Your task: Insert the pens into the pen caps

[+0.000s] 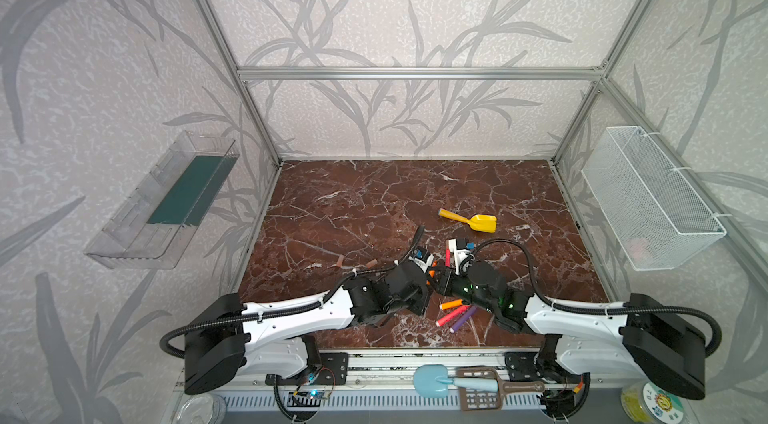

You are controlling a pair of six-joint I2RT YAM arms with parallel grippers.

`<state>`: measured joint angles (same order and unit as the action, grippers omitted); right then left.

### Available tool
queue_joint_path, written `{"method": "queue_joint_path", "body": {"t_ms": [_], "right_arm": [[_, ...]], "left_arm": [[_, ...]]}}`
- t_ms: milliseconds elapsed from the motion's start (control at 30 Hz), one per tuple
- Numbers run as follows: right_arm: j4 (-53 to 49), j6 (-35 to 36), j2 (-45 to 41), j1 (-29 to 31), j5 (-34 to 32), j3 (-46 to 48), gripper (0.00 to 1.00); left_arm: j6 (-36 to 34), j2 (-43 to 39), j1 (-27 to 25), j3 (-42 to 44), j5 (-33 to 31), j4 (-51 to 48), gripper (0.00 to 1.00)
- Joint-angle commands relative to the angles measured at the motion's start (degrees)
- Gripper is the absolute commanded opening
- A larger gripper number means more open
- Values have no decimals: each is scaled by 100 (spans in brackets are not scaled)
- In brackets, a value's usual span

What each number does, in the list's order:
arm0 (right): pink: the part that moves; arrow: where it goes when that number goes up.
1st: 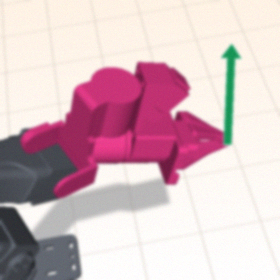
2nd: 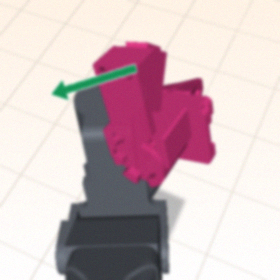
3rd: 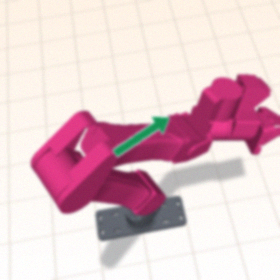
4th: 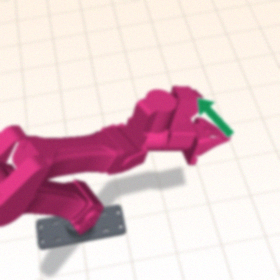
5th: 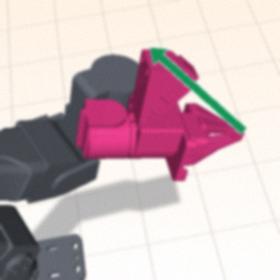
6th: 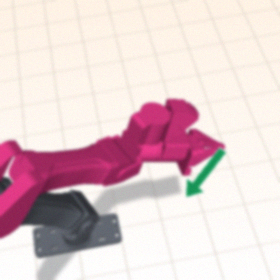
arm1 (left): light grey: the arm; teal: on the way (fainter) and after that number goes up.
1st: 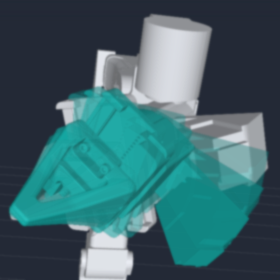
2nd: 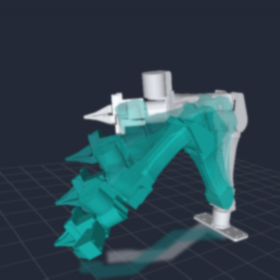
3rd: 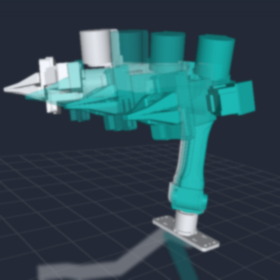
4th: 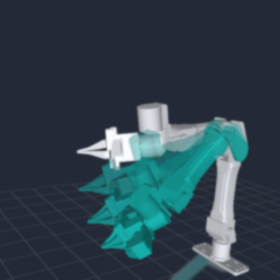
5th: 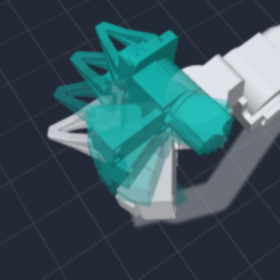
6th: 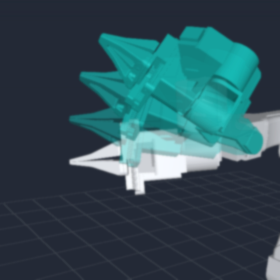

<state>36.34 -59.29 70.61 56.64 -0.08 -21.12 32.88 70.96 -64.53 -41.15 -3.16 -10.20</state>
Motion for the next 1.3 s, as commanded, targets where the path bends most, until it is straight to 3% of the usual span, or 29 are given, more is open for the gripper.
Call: {"method": "queue_joint_path", "body": {"t_ms": [0,233,500,667,1000,1167,1267], "right_arm": [[557,-147,115,135,-45,129,0],[1252,-362,260,408,-45,264,0],[1543,-479,208,605,-145,372,0],[1589,-568,297,663,-194,372,0],[1773,-679,638,690,-238,320,1],[1252,-465,303,690,-608,270,37],[238,-136,-167,689,-997,65,46]], "left_arm": [[0,-26,3,89,-110,421,37],[18,-41,33,229,-203,651,44],[41,-61,124,408,-212,996,42],[42,-142,180,478,-170,1158,33],[84,-415,237,621,-342,1256,0],[224,-920,404,635,-693,582,0],[308,-1480,1011,457,-500,-391,0]]}}
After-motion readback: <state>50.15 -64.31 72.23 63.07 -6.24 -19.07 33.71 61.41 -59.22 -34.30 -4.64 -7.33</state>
